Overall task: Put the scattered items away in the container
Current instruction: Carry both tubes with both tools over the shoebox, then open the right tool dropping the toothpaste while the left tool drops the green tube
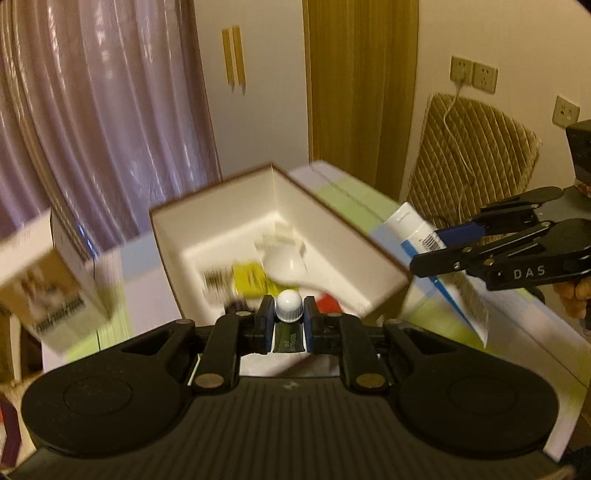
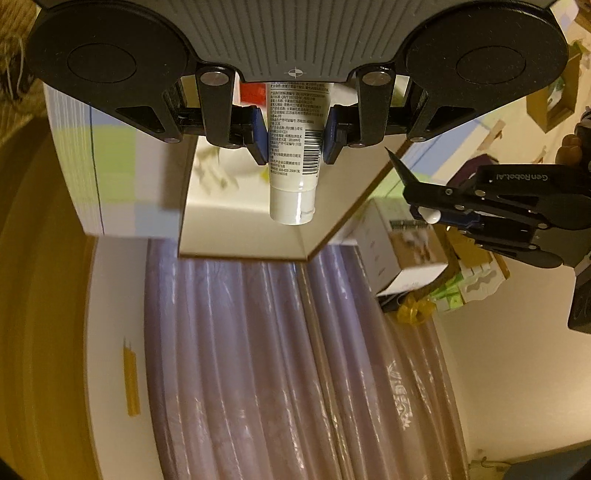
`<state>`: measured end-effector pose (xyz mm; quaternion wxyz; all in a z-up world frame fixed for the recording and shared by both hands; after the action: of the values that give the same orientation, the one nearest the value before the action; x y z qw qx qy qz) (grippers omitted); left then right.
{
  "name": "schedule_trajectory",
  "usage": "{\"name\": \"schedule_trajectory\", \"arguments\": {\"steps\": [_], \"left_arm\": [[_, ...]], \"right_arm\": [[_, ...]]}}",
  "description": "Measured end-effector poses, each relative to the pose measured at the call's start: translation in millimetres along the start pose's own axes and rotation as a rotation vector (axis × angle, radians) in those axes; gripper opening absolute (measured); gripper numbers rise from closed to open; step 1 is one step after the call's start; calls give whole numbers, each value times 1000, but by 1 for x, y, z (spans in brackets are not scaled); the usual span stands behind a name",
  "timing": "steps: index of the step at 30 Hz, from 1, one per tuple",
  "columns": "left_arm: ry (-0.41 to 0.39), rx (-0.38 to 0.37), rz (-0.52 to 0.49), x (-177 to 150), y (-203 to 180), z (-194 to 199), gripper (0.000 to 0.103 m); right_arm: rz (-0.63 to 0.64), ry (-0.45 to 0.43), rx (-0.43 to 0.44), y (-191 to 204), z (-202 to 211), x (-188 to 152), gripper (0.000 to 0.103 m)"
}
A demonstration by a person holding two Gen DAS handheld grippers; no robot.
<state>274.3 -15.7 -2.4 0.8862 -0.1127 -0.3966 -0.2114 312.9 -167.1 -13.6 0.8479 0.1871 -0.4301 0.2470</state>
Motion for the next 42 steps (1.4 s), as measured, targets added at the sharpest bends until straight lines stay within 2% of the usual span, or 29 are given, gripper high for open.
{"name": "schedule_trajectory", "arguments": {"steps": [7,19,23,27,30,35,39,42], "left_arm": [[-5,0,2,37,26,-26,12],[24,8,61,65,76,-97,12],[56,15,108,67,96,-135,12],[113,56,132,65,115,-176,12],[157,57,145,59,129,-199,12],[218,90,173,48,154,-230,12],[228,119,192,43,166,-247,13],[232,126,177,40,166,-253,18]], "right_arm": [[18,17,11,-8,-52,23,34],[105,72,-12,-33,-136,39,34],[163,108,-19,-42,-176,42,34],[251,134,1,-44,-210,43,34],[300,164,-3,-45,-234,40,34],[347,188,1,-45,-259,35,34],[381,194,10,-45,-269,31,34],[382,199,12,-48,-276,29,34]]}}
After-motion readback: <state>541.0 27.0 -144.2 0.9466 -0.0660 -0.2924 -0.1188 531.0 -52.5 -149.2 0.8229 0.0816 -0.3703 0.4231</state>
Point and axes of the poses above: each gripper's, at about its wrist camera, not at the fingertips, and z roughly against the way its jaws point, y to its left, x to its top, the point moved 7 cm from there along -z, roughly the way its jaws point, and after that the axes turned 9 degrees about -x, right-handed, at the moved point
